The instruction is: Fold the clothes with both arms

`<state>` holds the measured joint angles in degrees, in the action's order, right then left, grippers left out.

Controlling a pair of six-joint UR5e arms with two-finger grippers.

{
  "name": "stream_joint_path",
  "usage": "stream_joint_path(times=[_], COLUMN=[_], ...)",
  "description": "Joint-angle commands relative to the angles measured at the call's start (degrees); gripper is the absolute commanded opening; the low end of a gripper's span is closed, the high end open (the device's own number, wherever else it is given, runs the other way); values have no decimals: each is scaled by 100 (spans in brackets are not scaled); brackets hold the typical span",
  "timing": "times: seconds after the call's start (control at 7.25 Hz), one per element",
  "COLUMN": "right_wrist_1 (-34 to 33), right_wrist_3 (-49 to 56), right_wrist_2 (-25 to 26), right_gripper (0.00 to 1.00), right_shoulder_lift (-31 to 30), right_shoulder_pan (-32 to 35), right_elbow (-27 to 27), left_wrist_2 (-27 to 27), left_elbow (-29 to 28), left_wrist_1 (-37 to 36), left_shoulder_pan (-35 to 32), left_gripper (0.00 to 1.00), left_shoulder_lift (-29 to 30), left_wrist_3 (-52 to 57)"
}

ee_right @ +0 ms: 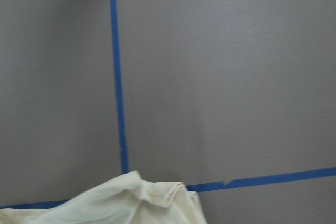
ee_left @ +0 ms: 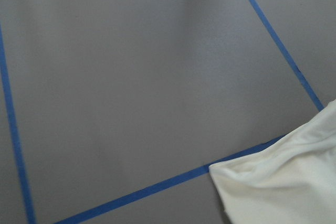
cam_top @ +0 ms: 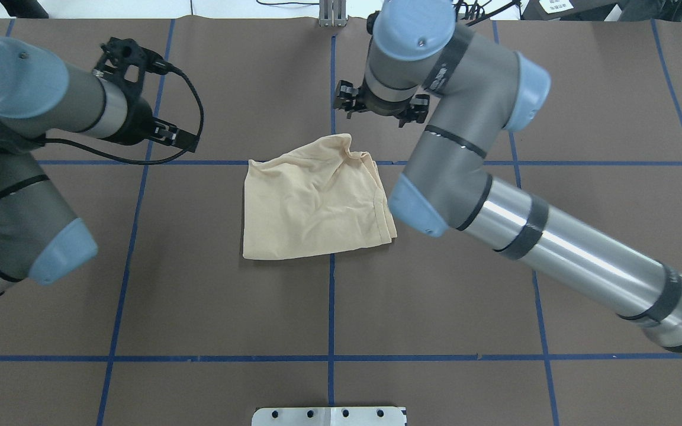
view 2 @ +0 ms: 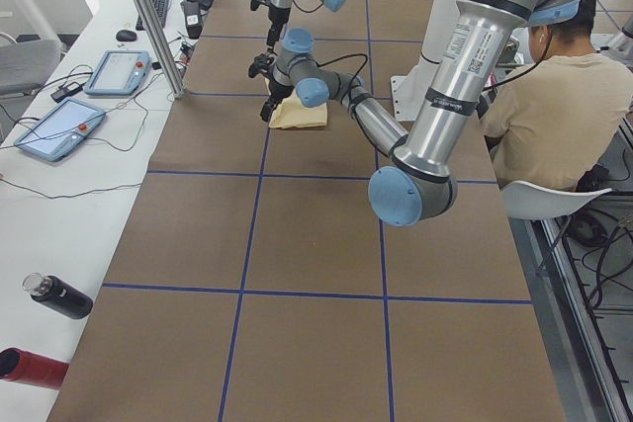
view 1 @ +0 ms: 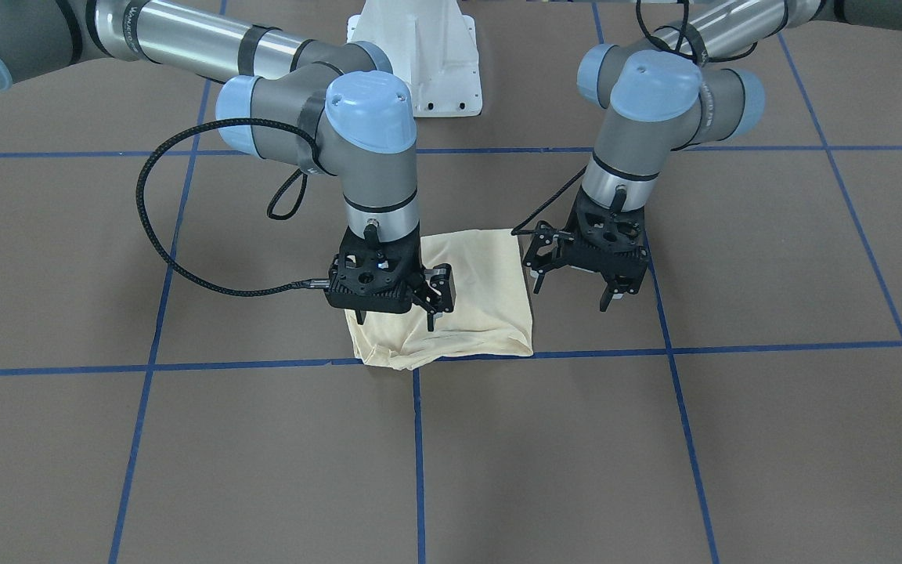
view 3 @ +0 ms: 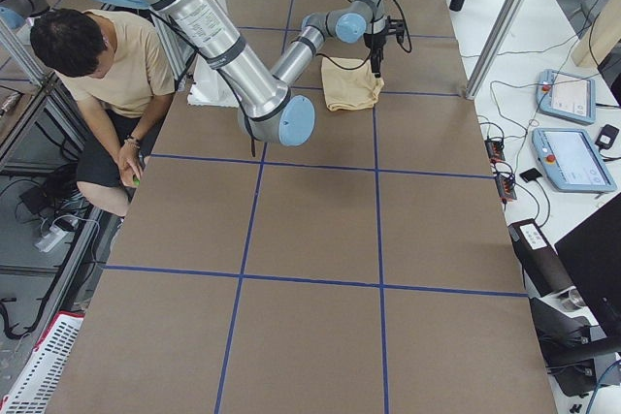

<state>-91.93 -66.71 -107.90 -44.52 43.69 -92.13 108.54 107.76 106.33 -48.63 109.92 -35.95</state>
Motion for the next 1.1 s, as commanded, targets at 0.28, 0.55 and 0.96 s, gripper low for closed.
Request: stream_joint_path(times=[0.28,0.55,0.96], right_wrist_1=[-1205,-1170,-1169], right_wrist_3=[4235,5725,6328], right_wrist_2=[-1888,-2347,-2420], right_gripper=[100,100,100], right_shoulder_lift=[-2521,-3742,-4881], right_shoulder_pan=[2446,3291,3875], right_elbow=[-1931,-1931,-1905], left_wrist_2=[1499,1626,2272], left_elbow=[765,92,-897], left_wrist_1=[-429,-437,-429], left_shoulder_pan=[-2820,-3930,-4672], left_gripper=[100,100,100], left_shoulder_lift=[-1900,-2456,-2859], left_wrist_3=[3447,5300,6248])
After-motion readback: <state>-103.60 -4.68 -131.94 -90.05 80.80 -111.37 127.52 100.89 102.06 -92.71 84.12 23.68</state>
